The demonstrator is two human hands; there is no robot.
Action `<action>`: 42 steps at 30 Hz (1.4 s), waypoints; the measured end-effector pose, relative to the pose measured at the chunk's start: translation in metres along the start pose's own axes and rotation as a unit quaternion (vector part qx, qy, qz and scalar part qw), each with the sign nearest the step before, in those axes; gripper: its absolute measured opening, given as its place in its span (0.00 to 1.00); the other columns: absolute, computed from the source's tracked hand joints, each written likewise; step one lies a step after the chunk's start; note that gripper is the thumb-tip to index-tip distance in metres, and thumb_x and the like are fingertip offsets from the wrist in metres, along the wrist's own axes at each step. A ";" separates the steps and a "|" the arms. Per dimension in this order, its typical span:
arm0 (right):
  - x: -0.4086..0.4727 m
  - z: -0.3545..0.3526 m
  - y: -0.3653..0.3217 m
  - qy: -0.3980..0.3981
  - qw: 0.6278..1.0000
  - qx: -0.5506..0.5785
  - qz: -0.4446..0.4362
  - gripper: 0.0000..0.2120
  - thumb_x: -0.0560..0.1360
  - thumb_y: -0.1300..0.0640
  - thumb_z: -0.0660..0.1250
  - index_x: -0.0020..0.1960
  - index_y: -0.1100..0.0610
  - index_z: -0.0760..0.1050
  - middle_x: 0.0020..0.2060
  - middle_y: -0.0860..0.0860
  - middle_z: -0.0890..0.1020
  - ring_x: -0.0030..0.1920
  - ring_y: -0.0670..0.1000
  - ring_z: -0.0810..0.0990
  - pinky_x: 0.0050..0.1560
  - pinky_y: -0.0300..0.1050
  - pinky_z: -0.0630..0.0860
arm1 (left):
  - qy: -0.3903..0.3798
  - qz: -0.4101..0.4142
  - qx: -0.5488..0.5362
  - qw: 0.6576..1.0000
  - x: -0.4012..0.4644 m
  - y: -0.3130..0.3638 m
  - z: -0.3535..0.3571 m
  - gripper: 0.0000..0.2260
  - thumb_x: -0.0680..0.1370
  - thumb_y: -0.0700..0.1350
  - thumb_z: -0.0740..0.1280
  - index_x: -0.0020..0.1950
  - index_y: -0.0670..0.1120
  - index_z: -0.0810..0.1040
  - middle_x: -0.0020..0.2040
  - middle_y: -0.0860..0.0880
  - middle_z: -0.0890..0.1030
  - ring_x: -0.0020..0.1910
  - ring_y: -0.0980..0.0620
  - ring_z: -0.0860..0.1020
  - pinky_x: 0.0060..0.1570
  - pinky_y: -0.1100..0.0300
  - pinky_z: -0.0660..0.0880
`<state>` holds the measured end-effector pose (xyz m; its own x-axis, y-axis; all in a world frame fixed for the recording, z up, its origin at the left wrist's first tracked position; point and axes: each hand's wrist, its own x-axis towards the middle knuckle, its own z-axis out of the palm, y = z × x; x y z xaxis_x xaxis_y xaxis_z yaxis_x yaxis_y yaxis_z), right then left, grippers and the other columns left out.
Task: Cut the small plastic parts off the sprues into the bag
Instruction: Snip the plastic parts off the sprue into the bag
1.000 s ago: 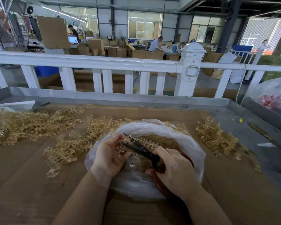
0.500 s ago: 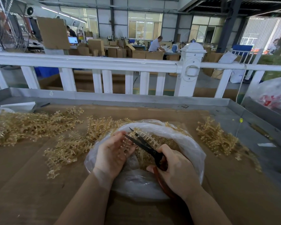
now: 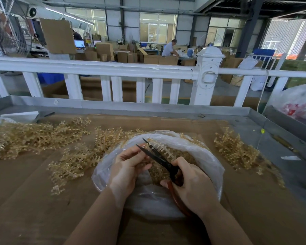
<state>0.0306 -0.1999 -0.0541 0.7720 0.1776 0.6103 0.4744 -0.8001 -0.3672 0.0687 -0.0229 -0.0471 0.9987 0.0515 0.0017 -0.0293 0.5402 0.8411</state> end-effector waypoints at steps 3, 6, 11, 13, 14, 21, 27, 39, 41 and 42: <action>0.000 -0.003 -0.001 0.001 1.000 0.005 -0.002 0.20 0.66 0.39 0.73 0.47 0.51 0.73 0.36 0.37 0.71 0.36 0.43 0.74 0.35 0.35 0.70 | 0.007 0.018 0.025 1.000 0.000 -0.002 -0.001 0.05 0.68 0.38 0.70 0.42 0.43 0.82 0.39 0.44 0.84 0.35 0.51 0.83 0.31 0.61 0.78; 0.001 -0.004 -0.002 0.003 1.000 0.005 -0.001 0.19 0.66 0.40 0.73 0.47 0.51 0.73 0.36 0.37 0.72 0.37 0.43 0.75 0.35 0.35 0.70 | 0.025 0.033 0.068 0.997 -0.001 -0.003 0.002 0.08 0.75 0.37 0.66 0.39 0.45 0.84 0.39 0.45 0.85 0.36 0.53 0.83 0.32 0.61 0.78; -0.001 -0.004 -0.002 -0.008 1.000 -0.009 0.003 0.19 0.66 0.39 0.72 0.49 0.50 0.73 0.37 0.40 0.76 0.38 0.44 0.75 0.37 0.34 0.68 | 0.033 0.030 0.124 0.991 -0.005 -0.005 0.008 0.08 0.79 0.39 0.64 0.42 0.42 0.81 0.36 0.47 0.83 0.34 0.53 0.81 0.30 0.63 0.78; -0.001 -0.005 -0.003 -0.011 1.000 -0.008 0.007 0.19 0.66 0.39 0.71 0.49 0.50 0.73 0.37 0.41 0.76 0.39 0.44 0.75 0.37 0.35 0.69 | 0.037 0.022 0.143 0.989 -0.006 -0.005 0.010 0.07 0.79 0.40 0.64 0.44 0.39 0.80 0.37 0.44 0.82 0.35 0.52 0.80 0.32 0.62 0.79; -0.001 -0.004 -0.003 -0.010 1.000 -0.008 0.008 0.19 0.66 0.39 0.71 0.49 0.50 0.73 0.38 0.41 0.77 0.39 0.44 0.75 0.37 0.35 0.69 | 0.039 0.027 0.157 0.986 -0.007 -0.005 0.010 0.07 0.79 0.39 0.65 0.45 0.38 0.80 0.39 0.42 0.81 0.37 0.49 0.80 0.34 0.60 0.80; -0.001 -0.004 -0.004 -0.024 1.000 -0.015 0.008 0.18 0.66 0.41 0.73 0.49 0.50 0.73 0.37 0.40 0.76 0.38 0.44 0.75 0.36 0.35 0.69 | 0.041 0.127 0.202 0.970 -0.012 -0.002 0.005 0.10 0.76 0.33 0.67 0.47 0.49 0.77 0.42 0.50 0.82 0.39 0.53 0.82 0.34 0.61 0.79; -0.002 -0.005 -0.004 -0.026 1.000 -0.012 0.008 0.19 0.66 0.41 0.73 0.49 0.51 0.74 0.37 0.37 0.71 0.37 0.42 0.72 0.36 0.28 0.63 | 0.036 0.105 0.181 0.977 -0.011 -0.002 0.007 0.11 0.77 0.31 0.63 0.47 0.46 0.79 0.33 0.54 0.82 0.31 0.59 0.78 0.32 0.65 0.77; -0.002 -0.005 -0.003 -0.024 1.000 -0.001 0.014 0.19 0.66 0.40 0.73 0.49 0.50 0.73 0.39 0.36 0.72 0.39 0.40 0.71 0.38 0.24 0.62 | 0.042 0.031 0.131 0.990 -0.010 0.001 0.010 0.09 0.78 0.35 0.63 0.42 0.45 0.78 0.34 0.49 0.81 0.30 0.55 0.78 0.28 0.62 0.74; -0.002 -0.005 -0.003 -0.025 1.000 -0.001 0.016 0.19 0.66 0.40 0.72 0.49 0.50 0.73 0.39 0.36 0.72 0.39 0.40 0.71 0.38 0.24 0.62 | 0.047 0.022 0.119 0.992 -0.011 0.002 0.012 0.09 0.78 0.35 0.63 0.40 0.44 0.76 0.30 0.50 0.79 0.26 0.55 0.76 0.25 0.62 0.73; -0.002 -0.004 -0.003 -0.024 1.000 0.000 0.016 0.19 0.66 0.40 0.72 0.49 0.50 0.73 0.39 0.37 0.72 0.39 0.40 0.71 0.38 0.24 0.62 | 0.051 0.018 0.116 0.992 -0.010 0.002 0.012 0.09 0.78 0.34 0.63 0.39 0.44 0.75 0.28 0.50 0.78 0.25 0.55 0.76 0.24 0.62 0.72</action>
<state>0.0262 -0.2004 -0.0509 0.8062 0.1785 0.5641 0.4484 -0.8063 -0.3857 0.0587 -0.0323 -0.0396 0.9874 0.1579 -0.0101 -0.0429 0.3288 0.9434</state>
